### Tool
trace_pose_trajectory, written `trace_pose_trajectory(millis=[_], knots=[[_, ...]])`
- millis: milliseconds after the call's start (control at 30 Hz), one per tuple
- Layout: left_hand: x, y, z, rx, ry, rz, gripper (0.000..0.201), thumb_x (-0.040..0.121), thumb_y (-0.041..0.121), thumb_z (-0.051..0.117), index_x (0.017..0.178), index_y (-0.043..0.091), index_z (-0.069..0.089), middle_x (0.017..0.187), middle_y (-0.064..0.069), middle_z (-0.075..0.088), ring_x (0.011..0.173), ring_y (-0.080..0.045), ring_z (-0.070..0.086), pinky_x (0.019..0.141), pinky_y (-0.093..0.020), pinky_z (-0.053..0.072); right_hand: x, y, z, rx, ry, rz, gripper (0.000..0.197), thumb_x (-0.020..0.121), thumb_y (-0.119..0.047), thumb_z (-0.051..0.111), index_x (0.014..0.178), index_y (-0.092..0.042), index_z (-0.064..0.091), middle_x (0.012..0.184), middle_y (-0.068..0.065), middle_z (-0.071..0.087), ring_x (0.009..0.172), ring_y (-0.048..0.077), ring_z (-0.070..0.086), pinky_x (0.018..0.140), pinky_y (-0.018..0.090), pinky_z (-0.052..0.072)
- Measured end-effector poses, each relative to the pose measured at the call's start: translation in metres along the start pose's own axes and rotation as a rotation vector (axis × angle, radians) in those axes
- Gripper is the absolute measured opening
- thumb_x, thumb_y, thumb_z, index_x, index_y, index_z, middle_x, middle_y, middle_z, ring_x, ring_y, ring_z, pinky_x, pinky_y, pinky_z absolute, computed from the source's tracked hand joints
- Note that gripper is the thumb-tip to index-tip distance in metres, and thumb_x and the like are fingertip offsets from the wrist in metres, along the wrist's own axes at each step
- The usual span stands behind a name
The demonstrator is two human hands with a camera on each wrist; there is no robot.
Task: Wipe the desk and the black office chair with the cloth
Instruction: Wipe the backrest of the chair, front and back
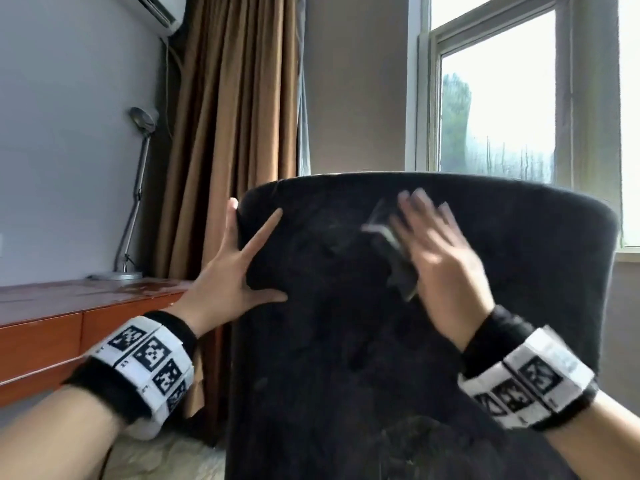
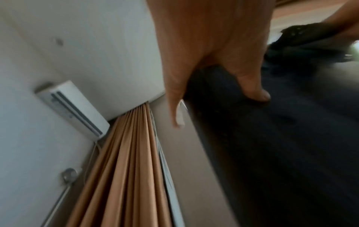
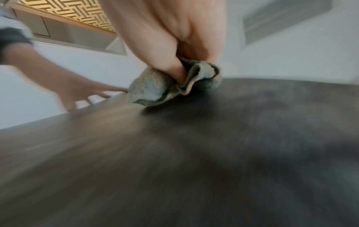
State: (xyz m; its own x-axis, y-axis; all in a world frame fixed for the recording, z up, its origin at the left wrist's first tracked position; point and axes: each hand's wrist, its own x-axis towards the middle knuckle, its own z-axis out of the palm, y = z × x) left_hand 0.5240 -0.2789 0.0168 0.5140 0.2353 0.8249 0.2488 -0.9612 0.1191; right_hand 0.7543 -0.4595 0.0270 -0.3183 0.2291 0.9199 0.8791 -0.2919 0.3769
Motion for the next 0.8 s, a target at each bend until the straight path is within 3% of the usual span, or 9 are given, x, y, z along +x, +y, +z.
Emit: trace_pose_trajectory(millis=[67, 133, 233, 300, 400, 500, 633, 700, 800], knots=[[-0.002, -0.002, 0.007, -0.118, 0.049, 0.029, 0.118, 0.064, 0.023, 0.086, 0.146, 0.052, 0.006, 0.155, 0.006, -0.022, 0.143, -0.009, 0.001, 0.116, -0.035, 0.022, 0.015, 0.0, -0.002, -0.034, 0.048, 0.085, 0.044, 0.093, -0.008, 0.029, 0.129, 0.006, 0.051, 0.141, 0.021, 0.042, 0.135, 0.035, 0.034, 0.114, 0.046, 0.021], [-0.002, -0.005, 0.008, -0.103, 0.055, 0.065, 0.12, 0.063, 0.023, 0.087, 0.147, 0.048, 0.006, 0.156, 0.004, -0.021, 0.145, -0.012, 0.0, 0.116, -0.033, 0.021, -0.003, -0.029, 0.016, -0.025, 0.047, 0.131, 0.043, 0.095, -0.006, 0.026, 0.131, 0.011, 0.043, 0.143, 0.024, 0.037, 0.136, 0.039, 0.03, 0.112, 0.046, 0.024], [-0.003, -0.006, 0.007, -0.034, -0.016, 0.031, 0.123, 0.065, 0.027, 0.086, 0.141, 0.056, -0.005, 0.151, 0.006, -0.036, 0.139, -0.005, -0.01, 0.111, -0.02, 0.013, -0.063, -0.079, 0.042, -0.057, -0.156, 0.018, 0.053, 0.085, -0.004, 0.029, 0.135, 0.01, 0.037, 0.146, 0.027, 0.031, 0.138, 0.04, 0.025, 0.109, 0.047, 0.025], [-0.006, -0.004, 0.009, -0.006, -0.053, 0.02, 0.124, 0.066, 0.026, 0.085, 0.138, 0.059, -0.01, 0.145, 0.012, -0.044, 0.138, -0.005, -0.006, 0.107, -0.018, 0.016, -0.083, -0.085, 0.038, -0.111, -0.331, -0.057, 0.058, 0.085, -0.016, 0.03, 0.138, 0.009, 0.033, 0.148, 0.027, 0.027, 0.14, 0.039, 0.019, 0.108, 0.047, 0.023], [-0.012, 0.0, 0.013, 0.015, -0.037, 0.087, 0.126, 0.066, 0.023, 0.086, 0.142, 0.054, -0.01, 0.141, 0.015, -0.049, 0.145, -0.015, -0.008, 0.113, -0.026, 0.02, -0.077, -0.074, 0.02, -0.116, -0.411, -0.069, 0.072, 0.086, -0.043, 0.034, 0.141, 0.005, 0.03, 0.151, 0.022, 0.023, 0.142, 0.033, 0.016, 0.109, 0.042, 0.021], [-0.019, 0.005, 0.014, 0.126, -0.044, 0.155, 0.127, 0.067, 0.028, 0.084, 0.142, 0.053, -0.014, 0.146, 0.013, -0.043, 0.142, -0.024, -0.026, 0.113, -0.045, 0.021, -0.082, -0.069, 0.011, -0.029, -0.443, -0.076, 0.066, 0.094, -0.044, 0.029, 0.143, 0.0, 0.03, 0.154, 0.017, 0.018, 0.144, 0.029, 0.012, 0.111, 0.039, 0.018], [-0.025, 0.012, 0.006, 0.296, -0.138, 0.189, 0.122, 0.069, 0.036, 0.081, 0.136, 0.058, -0.019, 0.147, 0.023, -0.038, 0.139, -0.023, -0.034, 0.102, -0.038, 0.042, -0.116, -0.066, 0.016, -0.044, -0.399, -0.089, 0.055, 0.088, -0.023, 0.036, 0.139, -0.005, 0.042, 0.152, 0.011, 0.027, 0.142, 0.029, 0.02, 0.109, 0.042, 0.024], [-0.026, 0.014, 0.004, 0.334, -0.149, 0.195, 0.123, 0.068, 0.041, 0.08, 0.141, 0.053, -0.018, 0.147, 0.022, -0.037, 0.14, -0.022, -0.033, 0.1, -0.036, 0.045, -0.134, -0.064, 0.022, -0.063, -0.304, -0.074, 0.045, 0.095, -0.013, 0.029, 0.136, -0.006, 0.048, 0.148, 0.011, 0.035, 0.139, 0.031, 0.026, 0.109, 0.045, 0.026], [-0.026, 0.016, 0.004, 0.347, -0.133, 0.186, 0.12, 0.066, 0.044, 0.081, 0.145, 0.046, -0.009, 0.149, 0.023, -0.034, 0.142, -0.02, -0.029, 0.095, -0.035, 0.049, -0.148, -0.062, 0.024, 0.03, -0.206, -0.065, 0.046, 0.104, -0.015, 0.016, 0.13, -0.005, 0.054, 0.14, 0.011, 0.047, 0.135, 0.031, 0.034, 0.107, 0.045, 0.031]])
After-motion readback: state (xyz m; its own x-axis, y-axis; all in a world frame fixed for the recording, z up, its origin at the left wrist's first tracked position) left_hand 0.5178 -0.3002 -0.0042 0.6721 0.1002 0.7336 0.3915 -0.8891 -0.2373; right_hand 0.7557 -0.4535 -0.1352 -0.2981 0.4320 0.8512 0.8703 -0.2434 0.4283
